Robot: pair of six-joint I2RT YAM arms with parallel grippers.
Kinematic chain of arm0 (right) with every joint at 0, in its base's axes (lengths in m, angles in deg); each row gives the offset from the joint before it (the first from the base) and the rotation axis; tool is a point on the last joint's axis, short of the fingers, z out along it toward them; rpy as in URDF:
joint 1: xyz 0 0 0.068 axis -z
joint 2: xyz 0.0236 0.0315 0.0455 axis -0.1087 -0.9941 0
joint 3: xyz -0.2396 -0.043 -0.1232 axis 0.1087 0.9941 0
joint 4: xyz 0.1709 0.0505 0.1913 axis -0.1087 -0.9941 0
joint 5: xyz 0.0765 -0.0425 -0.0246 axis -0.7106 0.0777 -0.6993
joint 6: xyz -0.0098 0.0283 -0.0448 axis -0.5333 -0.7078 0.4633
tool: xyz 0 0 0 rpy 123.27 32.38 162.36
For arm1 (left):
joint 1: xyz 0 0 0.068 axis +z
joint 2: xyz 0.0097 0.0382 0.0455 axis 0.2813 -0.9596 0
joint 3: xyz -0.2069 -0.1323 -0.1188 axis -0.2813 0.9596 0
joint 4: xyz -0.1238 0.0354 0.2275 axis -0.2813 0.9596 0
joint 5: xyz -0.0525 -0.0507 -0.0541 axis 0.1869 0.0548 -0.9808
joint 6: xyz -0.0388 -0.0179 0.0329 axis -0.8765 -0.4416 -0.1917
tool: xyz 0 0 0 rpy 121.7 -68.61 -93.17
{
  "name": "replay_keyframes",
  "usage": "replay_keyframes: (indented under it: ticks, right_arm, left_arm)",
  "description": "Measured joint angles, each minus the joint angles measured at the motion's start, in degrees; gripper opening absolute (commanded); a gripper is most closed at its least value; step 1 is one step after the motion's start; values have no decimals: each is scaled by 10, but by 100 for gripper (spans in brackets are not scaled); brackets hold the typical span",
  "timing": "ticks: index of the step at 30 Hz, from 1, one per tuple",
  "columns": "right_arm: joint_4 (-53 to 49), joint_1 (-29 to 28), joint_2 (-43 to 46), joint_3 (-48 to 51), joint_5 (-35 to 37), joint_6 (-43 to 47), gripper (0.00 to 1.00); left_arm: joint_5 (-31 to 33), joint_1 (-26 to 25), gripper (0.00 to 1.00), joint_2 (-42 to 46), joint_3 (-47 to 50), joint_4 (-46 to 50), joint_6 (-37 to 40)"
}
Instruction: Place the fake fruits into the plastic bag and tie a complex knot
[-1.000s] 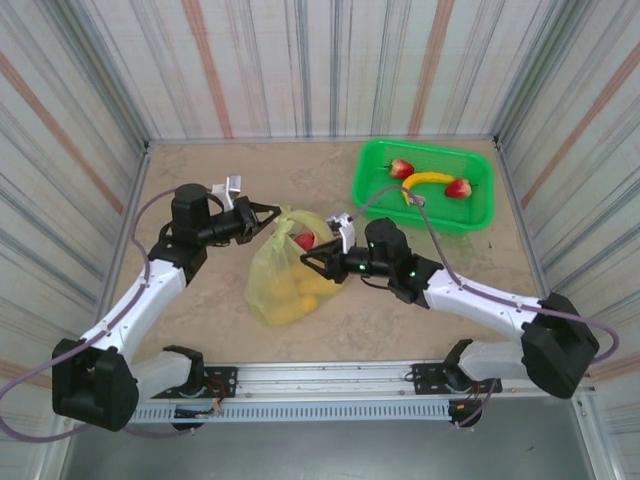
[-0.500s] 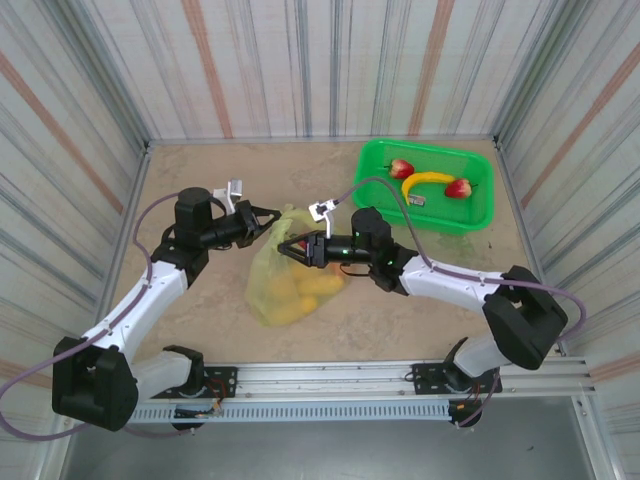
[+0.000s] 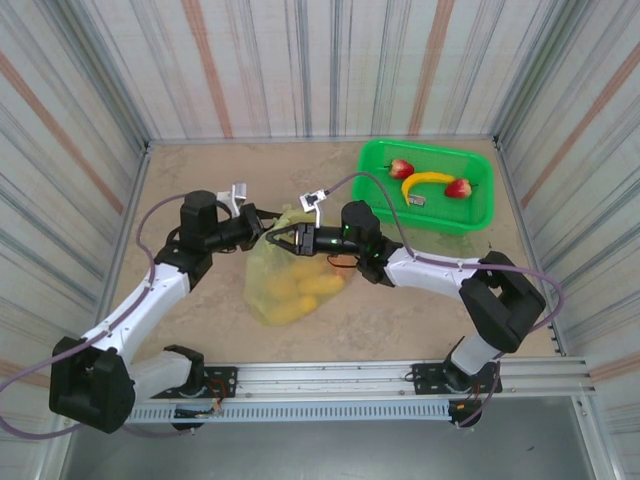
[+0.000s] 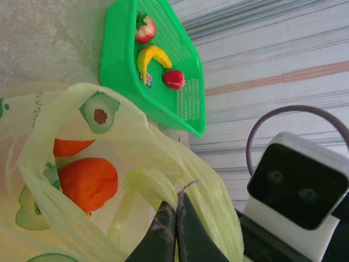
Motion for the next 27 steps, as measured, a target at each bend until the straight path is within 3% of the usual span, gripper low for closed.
replay_keyframes:
  ticks: [5, 8, 21, 27]
  right_arm:
    - [10, 0, -4, -2, -1, -8, 15]
    - [9, 0, -7, -2, 1, -11, 10]
    - [-38, 13, 22, 23, -5, 24, 11]
    - [-51, 30, 28, 38, -43, 27, 14]
  left_arm:
    - [29, -2, 0, 9, 0, 11, 6]
    - [36, -2, 0, 13, 0, 19, 13]
    - [13, 46, 0, 24, -2, 33, 24]
    - [9, 53, 0, 24, -8, 38, 25]
